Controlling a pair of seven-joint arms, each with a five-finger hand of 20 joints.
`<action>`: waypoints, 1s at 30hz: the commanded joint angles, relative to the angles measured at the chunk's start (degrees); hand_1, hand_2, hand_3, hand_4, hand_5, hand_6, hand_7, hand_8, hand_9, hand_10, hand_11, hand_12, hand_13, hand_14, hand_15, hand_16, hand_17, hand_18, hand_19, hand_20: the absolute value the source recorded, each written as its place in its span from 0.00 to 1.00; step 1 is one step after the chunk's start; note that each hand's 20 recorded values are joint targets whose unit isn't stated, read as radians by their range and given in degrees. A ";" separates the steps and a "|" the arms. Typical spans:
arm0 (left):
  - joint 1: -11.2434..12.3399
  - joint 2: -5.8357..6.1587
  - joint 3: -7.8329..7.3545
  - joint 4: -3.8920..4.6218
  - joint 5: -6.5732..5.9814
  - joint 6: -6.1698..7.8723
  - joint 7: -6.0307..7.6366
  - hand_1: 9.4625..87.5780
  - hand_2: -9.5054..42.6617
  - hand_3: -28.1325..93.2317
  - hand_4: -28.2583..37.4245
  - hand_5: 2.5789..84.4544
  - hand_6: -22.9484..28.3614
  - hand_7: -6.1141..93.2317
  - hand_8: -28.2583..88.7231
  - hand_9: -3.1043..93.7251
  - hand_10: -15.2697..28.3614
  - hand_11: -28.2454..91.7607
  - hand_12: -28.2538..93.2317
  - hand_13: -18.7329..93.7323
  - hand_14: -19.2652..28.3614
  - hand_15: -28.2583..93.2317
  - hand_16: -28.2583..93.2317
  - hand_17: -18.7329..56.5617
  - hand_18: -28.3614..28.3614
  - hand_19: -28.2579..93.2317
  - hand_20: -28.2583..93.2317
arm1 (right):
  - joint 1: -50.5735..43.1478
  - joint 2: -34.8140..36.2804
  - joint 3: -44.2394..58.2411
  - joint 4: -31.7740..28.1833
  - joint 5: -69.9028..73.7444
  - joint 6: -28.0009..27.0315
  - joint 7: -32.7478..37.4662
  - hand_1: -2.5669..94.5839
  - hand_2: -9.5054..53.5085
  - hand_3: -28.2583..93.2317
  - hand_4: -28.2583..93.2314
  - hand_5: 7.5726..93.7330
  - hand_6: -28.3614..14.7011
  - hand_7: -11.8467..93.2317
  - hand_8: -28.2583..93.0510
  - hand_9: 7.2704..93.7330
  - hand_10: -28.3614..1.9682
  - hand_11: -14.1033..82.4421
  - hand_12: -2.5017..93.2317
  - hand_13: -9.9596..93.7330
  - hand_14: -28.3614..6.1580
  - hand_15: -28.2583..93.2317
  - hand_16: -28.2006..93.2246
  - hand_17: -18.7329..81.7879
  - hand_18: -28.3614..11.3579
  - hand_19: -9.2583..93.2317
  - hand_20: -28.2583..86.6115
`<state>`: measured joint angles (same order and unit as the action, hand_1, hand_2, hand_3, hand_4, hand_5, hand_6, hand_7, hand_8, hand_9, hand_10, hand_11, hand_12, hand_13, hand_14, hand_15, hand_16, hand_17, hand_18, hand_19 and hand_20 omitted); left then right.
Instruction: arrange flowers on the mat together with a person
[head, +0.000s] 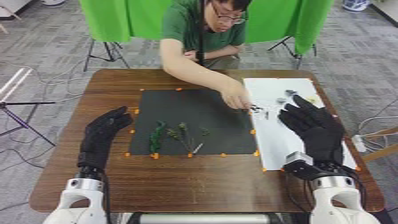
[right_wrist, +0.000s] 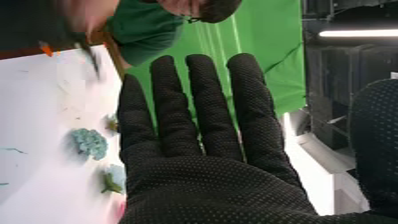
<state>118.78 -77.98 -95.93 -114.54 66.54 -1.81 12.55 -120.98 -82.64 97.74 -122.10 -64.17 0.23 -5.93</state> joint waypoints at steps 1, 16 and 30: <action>0.57 -0.19 0.02 -0.10 -0.23 -0.09 -0.15 0.24 0.04 0.77 0.16 0.55 0.54 0.23 0.19 0.51 0.65 0.40 0.35 0.48 0.79 0.43 0.26 0.26 0.79 0.36 0.38 | -0.81 -0.24 -0.12 -0.63 0.17 0.44 0.37 0.12 0.25 0.85 0.10 0.48 0.64 0.21 0.17 0.49 0.44 0.21 0.20 0.48 0.36 0.33 0.42 0.37 0.29 0.21 0.50; 0.49 -0.47 0.04 -0.11 -0.36 -0.15 0.85 0.24 0.03 0.77 0.16 0.55 0.54 0.23 0.19 0.51 0.65 0.40 0.35 0.48 0.79 0.43 0.26 0.26 0.79 0.36 0.38 | -0.60 -0.19 -0.41 -0.63 0.36 -0.34 1.23 0.12 0.26 0.85 0.10 0.49 0.63 0.21 0.17 0.50 0.44 0.22 0.21 0.48 0.36 0.33 0.43 0.37 0.29 0.22 0.50; 0.54 -0.95 -0.43 -0.08 -0.26 -0.81 0.64 0.24 0.03 0.77 0.16 0.55 0.53 0.23 0.19 0.51 0.65 0.40 0.35 0.48 0.79 0.43 0.26 0.26 0.79 0.36 0.38 | -0.69 -0.13 -0.62 -0.62 0.01 0.09 0.78 0.12 0.25 0.85 0.11 0.49 0.63 0.21 0.18 0.50 0.44 0.22 0.21 0.48 0.37 0.33 0.43 0.38 0.32 0.22 0.50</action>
<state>118.92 -78.13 -96.00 -114.69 66.44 -1.93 13.36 -120.98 -82.60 97.63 -122.23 -63.88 0.16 -4.71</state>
